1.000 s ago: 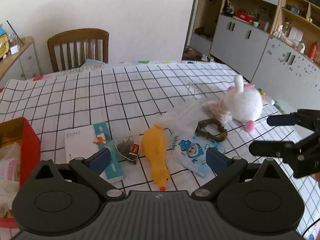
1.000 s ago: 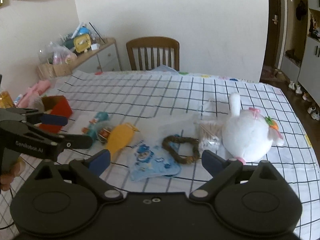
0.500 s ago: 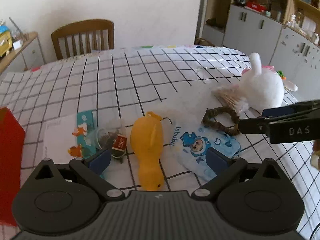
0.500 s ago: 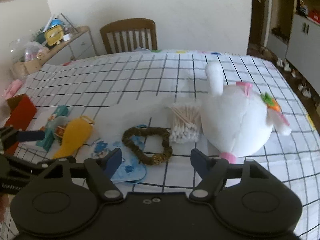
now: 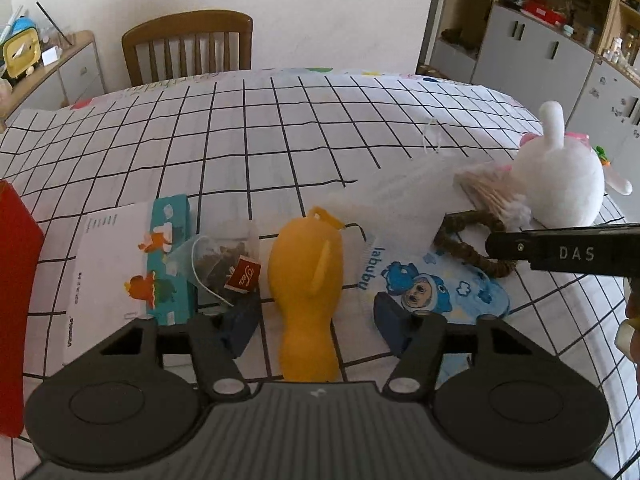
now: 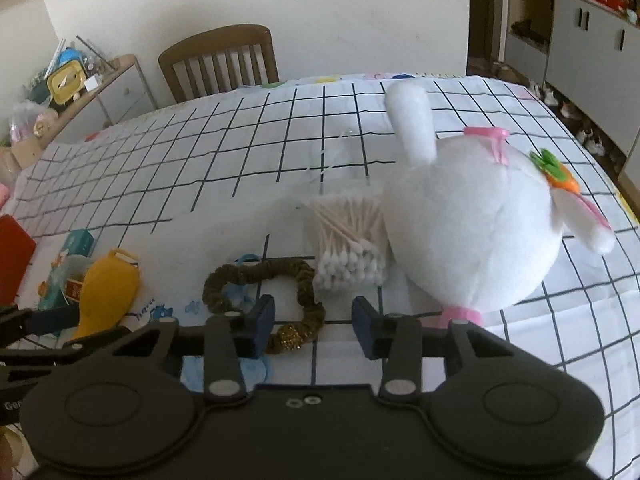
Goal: Organize soft objects
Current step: 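Grasp the yellow rubber duck with the left tool while the right tool grasps the brown bead bracelet, then lift the duck and bracelet and carry both tools over the red tin box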
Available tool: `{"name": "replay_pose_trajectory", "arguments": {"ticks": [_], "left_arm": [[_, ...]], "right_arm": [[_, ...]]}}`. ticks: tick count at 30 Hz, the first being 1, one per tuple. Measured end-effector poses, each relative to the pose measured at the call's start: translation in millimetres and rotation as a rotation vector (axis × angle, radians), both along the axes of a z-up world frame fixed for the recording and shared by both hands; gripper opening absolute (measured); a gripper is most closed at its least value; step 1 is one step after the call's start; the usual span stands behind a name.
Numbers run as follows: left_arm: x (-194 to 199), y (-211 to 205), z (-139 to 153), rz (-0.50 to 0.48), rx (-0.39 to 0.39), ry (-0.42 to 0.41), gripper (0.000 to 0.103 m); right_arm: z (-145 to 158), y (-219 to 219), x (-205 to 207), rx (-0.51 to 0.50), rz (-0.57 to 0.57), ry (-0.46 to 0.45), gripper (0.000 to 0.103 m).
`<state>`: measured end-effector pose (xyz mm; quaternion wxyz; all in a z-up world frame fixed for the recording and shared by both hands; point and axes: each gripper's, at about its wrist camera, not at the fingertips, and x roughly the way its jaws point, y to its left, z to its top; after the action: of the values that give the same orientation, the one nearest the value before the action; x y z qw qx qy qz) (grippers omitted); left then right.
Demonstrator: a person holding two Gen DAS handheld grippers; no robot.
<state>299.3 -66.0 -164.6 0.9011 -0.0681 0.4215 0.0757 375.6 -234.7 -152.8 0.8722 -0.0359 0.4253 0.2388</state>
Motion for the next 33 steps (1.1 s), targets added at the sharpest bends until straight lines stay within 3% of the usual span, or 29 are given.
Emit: {"name": "replay_pose_trajectory", "arguments": {"ticks": [6,12,19,33], "left_arm": [[6,-2,0,-0.003,0.012,0.003,0.051],[7,-3,0,-0.001,0.042,0.005,0.032],[1,2,4,-0.012,0.027,-0.017,0.02],[-23,7,27,-0.025,-0.039,-0.036,0.019]], "right_arm": [[-2,7,0,-0.02,-0.011,-0.034,0.027],[-4,8,-5,-0.04,-0.025,-0.049,0.009],[2,2,-19,-0.029,-0.011,-0.072,0.007],[49,-19,-56,0.049,0.021,-0.161,0.007]]}}
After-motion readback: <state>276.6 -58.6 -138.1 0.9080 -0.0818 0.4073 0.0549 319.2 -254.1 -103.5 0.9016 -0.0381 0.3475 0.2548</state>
